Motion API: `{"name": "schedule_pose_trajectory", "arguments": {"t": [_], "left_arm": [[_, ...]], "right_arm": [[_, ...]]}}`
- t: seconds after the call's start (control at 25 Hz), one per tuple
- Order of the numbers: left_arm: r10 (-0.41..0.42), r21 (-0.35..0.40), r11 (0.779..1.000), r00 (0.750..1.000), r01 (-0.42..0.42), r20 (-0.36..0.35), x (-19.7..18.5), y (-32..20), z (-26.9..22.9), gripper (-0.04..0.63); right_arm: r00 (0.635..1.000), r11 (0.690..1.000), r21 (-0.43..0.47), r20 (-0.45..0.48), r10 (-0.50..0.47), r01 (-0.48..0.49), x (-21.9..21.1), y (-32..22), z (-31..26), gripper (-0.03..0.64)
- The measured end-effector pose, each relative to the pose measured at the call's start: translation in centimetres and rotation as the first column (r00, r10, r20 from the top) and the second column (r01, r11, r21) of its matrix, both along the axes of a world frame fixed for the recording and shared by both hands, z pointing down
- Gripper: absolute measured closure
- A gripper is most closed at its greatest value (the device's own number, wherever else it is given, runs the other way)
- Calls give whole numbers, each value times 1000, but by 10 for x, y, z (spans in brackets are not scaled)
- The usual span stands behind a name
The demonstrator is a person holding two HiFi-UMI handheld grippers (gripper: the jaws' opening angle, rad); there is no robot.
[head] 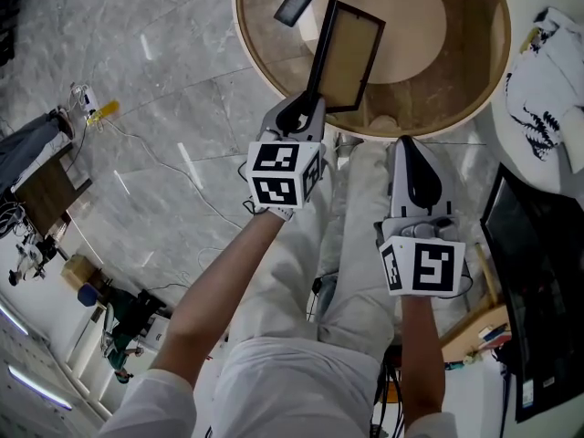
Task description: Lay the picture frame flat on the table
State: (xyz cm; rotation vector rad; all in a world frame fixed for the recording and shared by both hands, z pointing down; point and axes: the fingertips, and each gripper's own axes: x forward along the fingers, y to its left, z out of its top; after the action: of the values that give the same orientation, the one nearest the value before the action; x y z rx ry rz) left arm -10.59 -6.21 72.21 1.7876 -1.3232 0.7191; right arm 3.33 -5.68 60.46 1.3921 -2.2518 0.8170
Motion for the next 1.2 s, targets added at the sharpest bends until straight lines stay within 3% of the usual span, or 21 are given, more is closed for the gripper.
{"name": "schedule_pose_trajectory", "arguments": {"t": [0.32, 0.92, 1.2], "left_arm": [[-12, -2, 1000, 1000, 12, 16, -18, -3, 14, 495], [-74, -49, 996, 995, 71, -63, -25, -4, 61, 462], [-77, -93, 993, 996, 73, -42, -24, -6, 84, 465]], "right_arm": [[1000, 1000, -11, -3, -14, 14, -4, 1, 5, 612], [999, 999, -31, -2, -38, 38, -20, -2, 16, 612], [999, 998, -40, 0, -41, 41, -23, -4, 20, 612]]}}
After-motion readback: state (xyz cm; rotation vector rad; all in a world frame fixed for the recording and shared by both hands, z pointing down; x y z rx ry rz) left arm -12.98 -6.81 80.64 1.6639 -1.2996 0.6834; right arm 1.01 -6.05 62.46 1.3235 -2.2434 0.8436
